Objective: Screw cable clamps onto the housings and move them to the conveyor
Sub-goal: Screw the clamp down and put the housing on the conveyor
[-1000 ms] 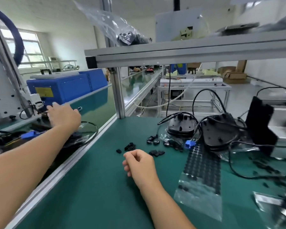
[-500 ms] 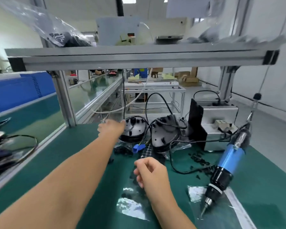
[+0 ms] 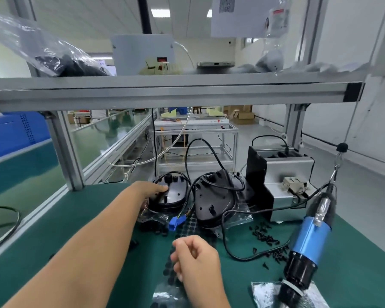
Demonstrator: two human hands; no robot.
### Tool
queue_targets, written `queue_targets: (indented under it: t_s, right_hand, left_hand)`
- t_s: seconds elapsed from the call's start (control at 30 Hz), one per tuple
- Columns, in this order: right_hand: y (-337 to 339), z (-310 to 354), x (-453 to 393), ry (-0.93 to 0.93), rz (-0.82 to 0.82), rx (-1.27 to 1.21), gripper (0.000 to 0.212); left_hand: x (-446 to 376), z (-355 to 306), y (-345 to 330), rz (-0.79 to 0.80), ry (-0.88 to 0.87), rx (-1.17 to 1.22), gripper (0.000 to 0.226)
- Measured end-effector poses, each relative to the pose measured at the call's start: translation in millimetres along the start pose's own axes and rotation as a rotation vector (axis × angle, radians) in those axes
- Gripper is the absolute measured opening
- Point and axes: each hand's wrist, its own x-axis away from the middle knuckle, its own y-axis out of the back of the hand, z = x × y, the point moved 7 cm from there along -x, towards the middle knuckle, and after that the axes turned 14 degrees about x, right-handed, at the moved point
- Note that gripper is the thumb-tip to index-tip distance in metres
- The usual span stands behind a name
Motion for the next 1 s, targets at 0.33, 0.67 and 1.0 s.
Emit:
queue_targets:
  t_s: [0.33, 0.67, 1.0]
  right_hand:
    - [3.6, 6.3, 8.1, 0.031, 0.017, 0.067, 0.015]
    - [7.9, 18.0, 10.3, 0.067, 0.013, -0.065, 0.014]
    - [-5.9, 26.5, 30.3, -0.022, 0.185, -0.219, 0.020]
  left_hand:
    - [0.8, -5.5, 4.8, -0.203, -0.215, 0.381, 0.037]
    - [132.6, -12.7, 84.1, -0.234, -0.567, 0.637, 0.023]
    - [285.3, 139.6, 44.9, 0.018, -0.235, 0.886, 0.026]
